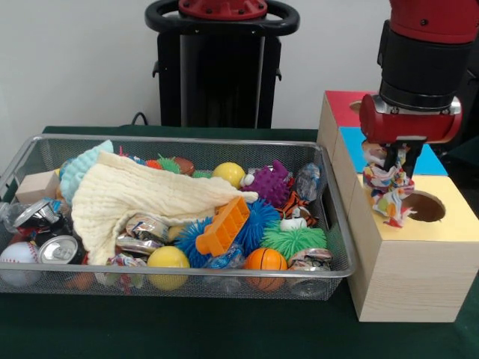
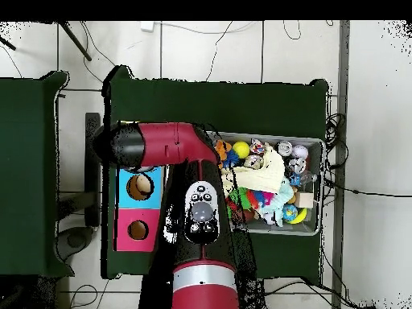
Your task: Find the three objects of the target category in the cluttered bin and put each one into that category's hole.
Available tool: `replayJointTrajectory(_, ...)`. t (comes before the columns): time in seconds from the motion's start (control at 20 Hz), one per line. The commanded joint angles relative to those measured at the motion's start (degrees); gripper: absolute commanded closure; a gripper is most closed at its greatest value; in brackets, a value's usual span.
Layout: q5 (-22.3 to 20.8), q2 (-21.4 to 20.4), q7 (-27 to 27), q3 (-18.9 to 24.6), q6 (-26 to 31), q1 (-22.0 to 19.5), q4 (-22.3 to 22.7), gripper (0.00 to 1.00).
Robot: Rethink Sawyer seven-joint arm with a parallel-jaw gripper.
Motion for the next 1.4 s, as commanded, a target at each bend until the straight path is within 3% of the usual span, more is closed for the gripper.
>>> replayJointTrajectory(0.05, 1.8, 0.2, 13.4, -0.4, -2.8, 0.3, 5.9, 1.00)
replayJointTrajectory(0.7, 3.5, 2.0, 15.4, -3.4, 1.4, 4.4, 0.4, 1.00)
replayJointTrajectory(1.4, 6.0, 6.9, 14.9, -4.1, -0.4, 5.5, -3.6, 1.00)
